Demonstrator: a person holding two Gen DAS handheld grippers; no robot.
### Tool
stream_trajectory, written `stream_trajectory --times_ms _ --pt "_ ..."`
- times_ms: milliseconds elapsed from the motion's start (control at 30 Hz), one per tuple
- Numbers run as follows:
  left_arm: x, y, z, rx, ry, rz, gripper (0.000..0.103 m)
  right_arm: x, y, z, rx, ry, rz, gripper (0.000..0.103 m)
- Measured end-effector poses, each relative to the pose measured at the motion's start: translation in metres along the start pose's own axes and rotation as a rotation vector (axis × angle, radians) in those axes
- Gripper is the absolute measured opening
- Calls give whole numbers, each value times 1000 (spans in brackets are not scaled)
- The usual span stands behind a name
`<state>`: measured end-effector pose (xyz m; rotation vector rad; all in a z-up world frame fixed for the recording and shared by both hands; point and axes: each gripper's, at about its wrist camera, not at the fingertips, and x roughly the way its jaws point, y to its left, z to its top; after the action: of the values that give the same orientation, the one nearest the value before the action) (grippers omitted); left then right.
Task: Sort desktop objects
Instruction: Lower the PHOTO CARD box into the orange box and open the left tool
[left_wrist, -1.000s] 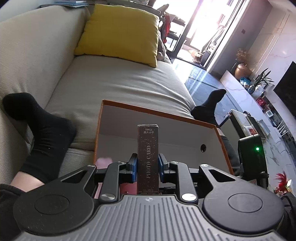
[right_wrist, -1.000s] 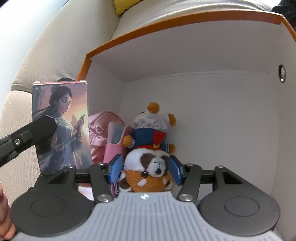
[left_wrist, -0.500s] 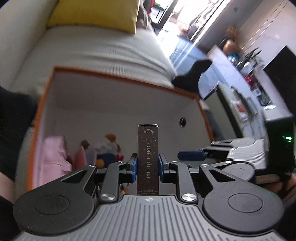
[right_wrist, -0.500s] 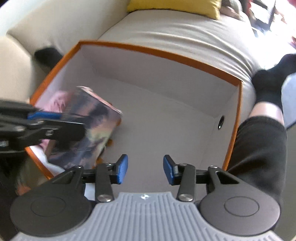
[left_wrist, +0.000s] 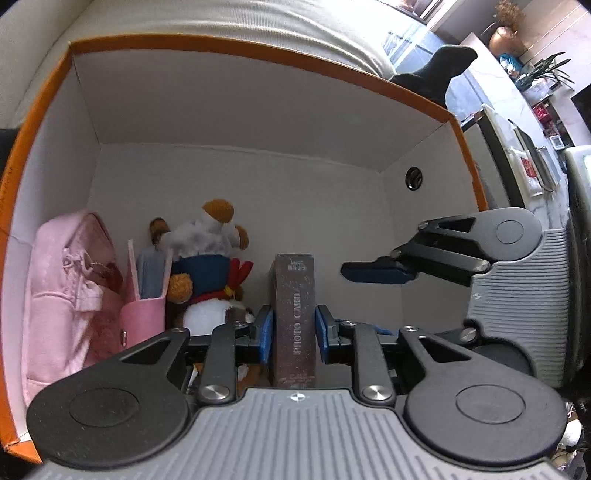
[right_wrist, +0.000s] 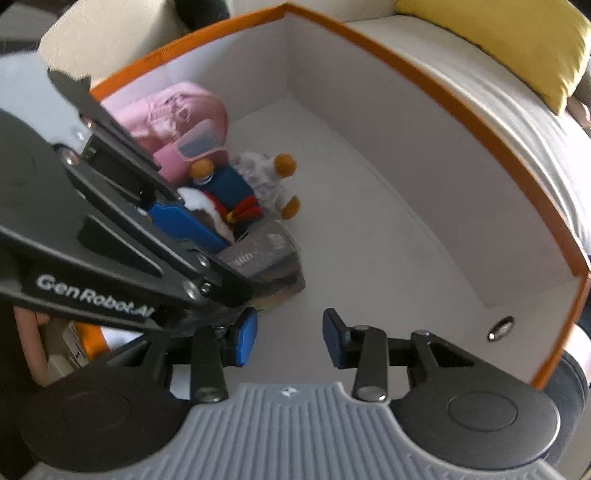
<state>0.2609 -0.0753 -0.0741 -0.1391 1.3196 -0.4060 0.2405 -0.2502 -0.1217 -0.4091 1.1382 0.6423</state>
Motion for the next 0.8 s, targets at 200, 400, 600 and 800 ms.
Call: stream_trajectory --times_ms 200,400,600,800 --pt "-15 1 -3 28 -27 -27 31 2 1 0 -7 13 6 38" --pt "-57 16 -16 40 -148 9 31 7 5 6 -48 51 15 34" --pt "-75 40 -30 -15 -193 43 31 15 14 18 -56 70 55 17" --pt "-74 44 -34 -12 -214 48 31 22 24 36 20 138 112 4"
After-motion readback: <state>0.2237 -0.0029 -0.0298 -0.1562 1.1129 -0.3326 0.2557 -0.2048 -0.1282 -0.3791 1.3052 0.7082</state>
